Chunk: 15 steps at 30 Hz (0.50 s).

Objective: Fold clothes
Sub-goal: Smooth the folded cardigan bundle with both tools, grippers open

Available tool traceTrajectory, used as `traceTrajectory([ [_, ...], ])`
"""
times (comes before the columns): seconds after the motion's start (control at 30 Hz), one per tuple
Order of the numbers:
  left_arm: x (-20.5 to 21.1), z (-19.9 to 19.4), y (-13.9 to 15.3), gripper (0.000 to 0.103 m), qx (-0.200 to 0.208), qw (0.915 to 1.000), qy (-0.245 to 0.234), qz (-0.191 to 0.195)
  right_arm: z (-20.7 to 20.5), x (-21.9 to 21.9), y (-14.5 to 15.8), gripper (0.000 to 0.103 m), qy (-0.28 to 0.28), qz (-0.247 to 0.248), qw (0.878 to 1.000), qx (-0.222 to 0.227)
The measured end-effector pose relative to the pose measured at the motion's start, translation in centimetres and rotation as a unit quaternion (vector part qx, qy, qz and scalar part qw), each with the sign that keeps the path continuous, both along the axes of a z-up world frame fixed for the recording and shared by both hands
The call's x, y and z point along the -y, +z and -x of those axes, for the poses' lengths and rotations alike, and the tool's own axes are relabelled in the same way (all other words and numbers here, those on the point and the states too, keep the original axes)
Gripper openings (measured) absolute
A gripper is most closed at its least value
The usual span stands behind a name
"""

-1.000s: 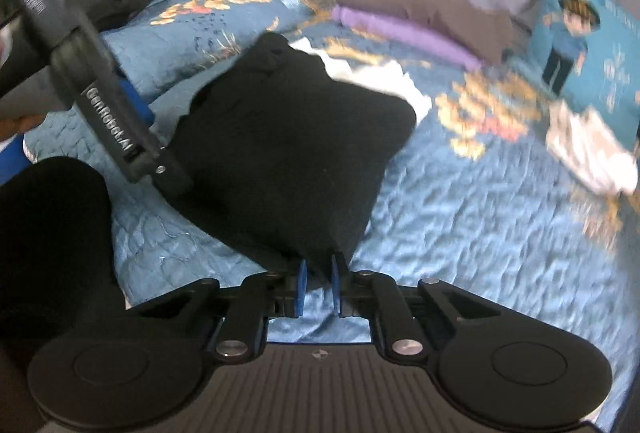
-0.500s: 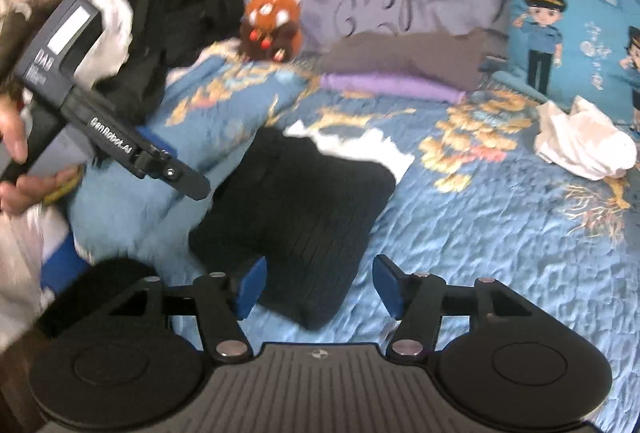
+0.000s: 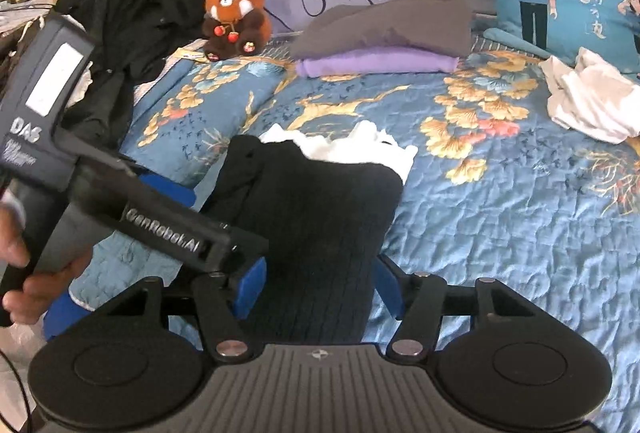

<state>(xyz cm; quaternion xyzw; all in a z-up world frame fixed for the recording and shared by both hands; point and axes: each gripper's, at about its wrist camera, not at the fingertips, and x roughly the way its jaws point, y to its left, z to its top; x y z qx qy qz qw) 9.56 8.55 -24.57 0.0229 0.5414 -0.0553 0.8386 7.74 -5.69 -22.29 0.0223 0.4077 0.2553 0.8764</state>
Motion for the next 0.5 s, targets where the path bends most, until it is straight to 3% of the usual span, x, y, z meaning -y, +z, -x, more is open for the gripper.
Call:
traceTrajectory([
  [0.13, 0.5, 0.3, 0.1, 0.102, 0.010, 0.9992, -0.004, -0.038, 0.9, 0.1, 0.0, 0.059, 0.005, 0.005, 1.000, 0.004],
  [0.5, 2.1, 2.5, 1.5, 0.102, 0.046, 0.9961, -0.001, -0.076, 2.4, 1.7, 1.3, 0.063, -0.024, 0.007, 0.999, 0.025],
])
